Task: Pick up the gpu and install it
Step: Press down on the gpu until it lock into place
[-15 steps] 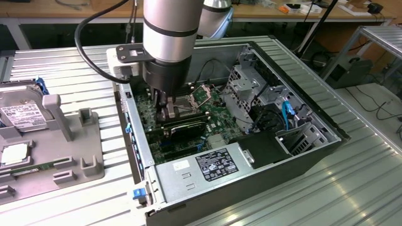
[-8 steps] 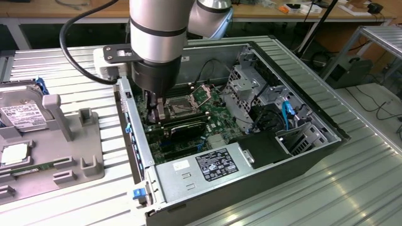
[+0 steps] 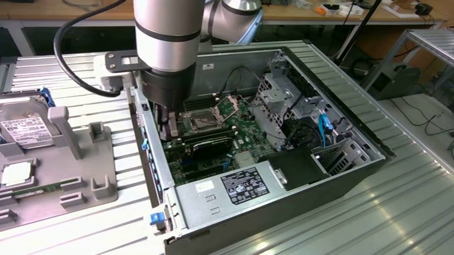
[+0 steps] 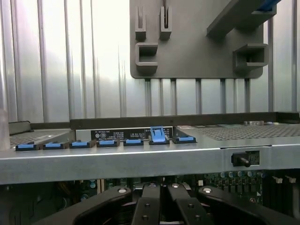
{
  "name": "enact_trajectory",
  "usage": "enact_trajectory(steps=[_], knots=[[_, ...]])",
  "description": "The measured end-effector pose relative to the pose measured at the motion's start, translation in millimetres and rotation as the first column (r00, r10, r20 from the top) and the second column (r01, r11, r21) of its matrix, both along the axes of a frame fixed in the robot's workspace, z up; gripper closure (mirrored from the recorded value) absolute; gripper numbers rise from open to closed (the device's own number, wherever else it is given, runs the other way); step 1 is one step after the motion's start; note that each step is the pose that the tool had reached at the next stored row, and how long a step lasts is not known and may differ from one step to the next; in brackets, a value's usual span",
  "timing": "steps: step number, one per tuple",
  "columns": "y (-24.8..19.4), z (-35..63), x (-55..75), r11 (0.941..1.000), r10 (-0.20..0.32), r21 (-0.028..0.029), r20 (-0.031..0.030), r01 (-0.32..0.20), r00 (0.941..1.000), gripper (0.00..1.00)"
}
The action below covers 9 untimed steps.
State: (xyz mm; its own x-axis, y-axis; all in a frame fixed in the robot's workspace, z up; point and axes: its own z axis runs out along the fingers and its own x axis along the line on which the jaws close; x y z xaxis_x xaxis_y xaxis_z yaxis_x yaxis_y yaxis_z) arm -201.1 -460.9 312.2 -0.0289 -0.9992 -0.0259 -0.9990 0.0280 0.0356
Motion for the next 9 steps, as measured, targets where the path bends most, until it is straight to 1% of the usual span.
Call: enact_trajectory(steps=[3, 6, 9], knots=[[0.0, -0.2, -1.9, 1.0, 0.0, -0.0001, -0.0001, 0.0, 1.0, 0.89], [-0.1, -4.6, -1.9, 1.0, 0.0, -0.001, 0.0, 0.0, 1.0, 0.89], [0.0, -5.7, -1.9, 1.0, 0.0, -0.0003, 0.0006, 0.0, 1.0, 0.89]])
